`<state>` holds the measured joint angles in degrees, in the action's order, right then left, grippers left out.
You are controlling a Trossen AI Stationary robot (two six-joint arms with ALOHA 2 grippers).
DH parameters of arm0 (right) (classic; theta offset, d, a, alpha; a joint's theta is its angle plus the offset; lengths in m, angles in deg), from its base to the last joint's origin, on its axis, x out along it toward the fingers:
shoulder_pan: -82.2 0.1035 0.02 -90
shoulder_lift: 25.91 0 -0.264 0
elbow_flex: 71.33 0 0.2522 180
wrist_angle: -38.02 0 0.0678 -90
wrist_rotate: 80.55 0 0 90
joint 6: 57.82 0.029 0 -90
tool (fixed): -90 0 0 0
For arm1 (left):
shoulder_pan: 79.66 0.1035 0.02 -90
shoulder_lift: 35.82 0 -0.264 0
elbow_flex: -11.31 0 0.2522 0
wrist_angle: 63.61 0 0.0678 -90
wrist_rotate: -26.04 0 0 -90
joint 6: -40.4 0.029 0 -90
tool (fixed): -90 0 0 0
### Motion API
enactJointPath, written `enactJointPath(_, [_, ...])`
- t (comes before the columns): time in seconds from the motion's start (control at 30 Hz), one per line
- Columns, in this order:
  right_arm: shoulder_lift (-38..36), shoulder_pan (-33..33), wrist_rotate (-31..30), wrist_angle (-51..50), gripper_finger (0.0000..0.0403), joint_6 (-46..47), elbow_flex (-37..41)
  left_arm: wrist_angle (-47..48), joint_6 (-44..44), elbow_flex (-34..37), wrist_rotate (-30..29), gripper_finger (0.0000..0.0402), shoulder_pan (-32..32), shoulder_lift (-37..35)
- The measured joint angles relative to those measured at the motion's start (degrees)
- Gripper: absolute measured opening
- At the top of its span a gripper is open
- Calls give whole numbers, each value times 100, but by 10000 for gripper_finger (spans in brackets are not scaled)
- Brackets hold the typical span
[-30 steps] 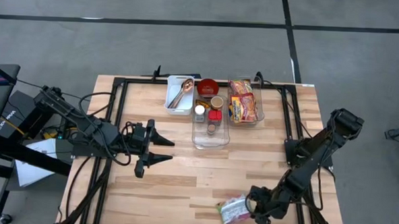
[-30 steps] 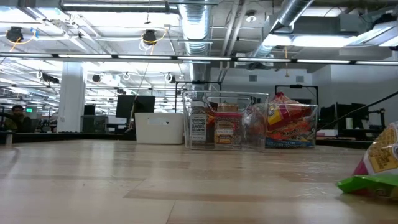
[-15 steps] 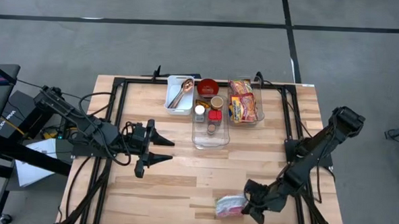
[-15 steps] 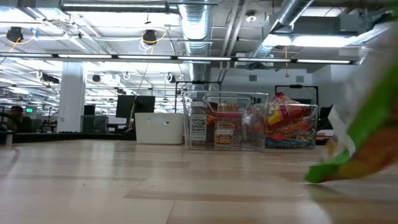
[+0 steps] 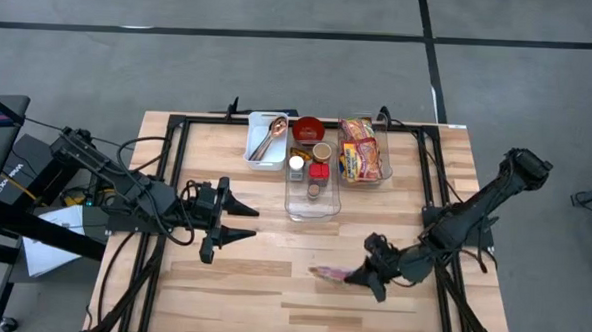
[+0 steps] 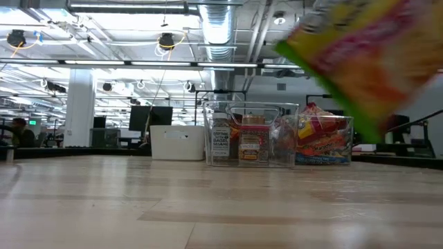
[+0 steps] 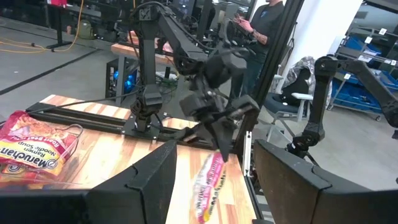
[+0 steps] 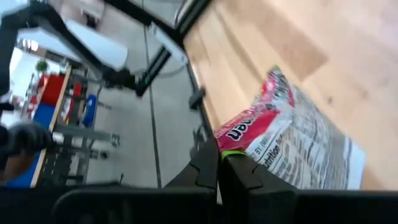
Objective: Pick & Place Food Item
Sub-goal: Put the green noodle pack into the right transparent bin
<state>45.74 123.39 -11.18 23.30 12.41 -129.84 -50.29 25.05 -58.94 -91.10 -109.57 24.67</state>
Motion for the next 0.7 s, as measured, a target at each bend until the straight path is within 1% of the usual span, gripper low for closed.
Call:
enactJointPath(0.1, [-137,-176,-249,11,0,-155,0,0,1,0,0,208,0,0])
enactJointPath(0.3, [-598,-554,-1159,4,0,-670,2,1,3,0,0,208,0,0])
enactJointPath(0.43, [-960,-880,-1657,-168,0,-1024,1,0,5,0,0,208,0,-1])
enactJointPath(0.53, [-1250,-1178,-1824,-398,0,-1243,2,0,5,0,0,208,0,0])
enactJointPath(0.7, [-1778,-1745,-1820,-791,0,-1595,0,2,5,0,-2,208,0,0])
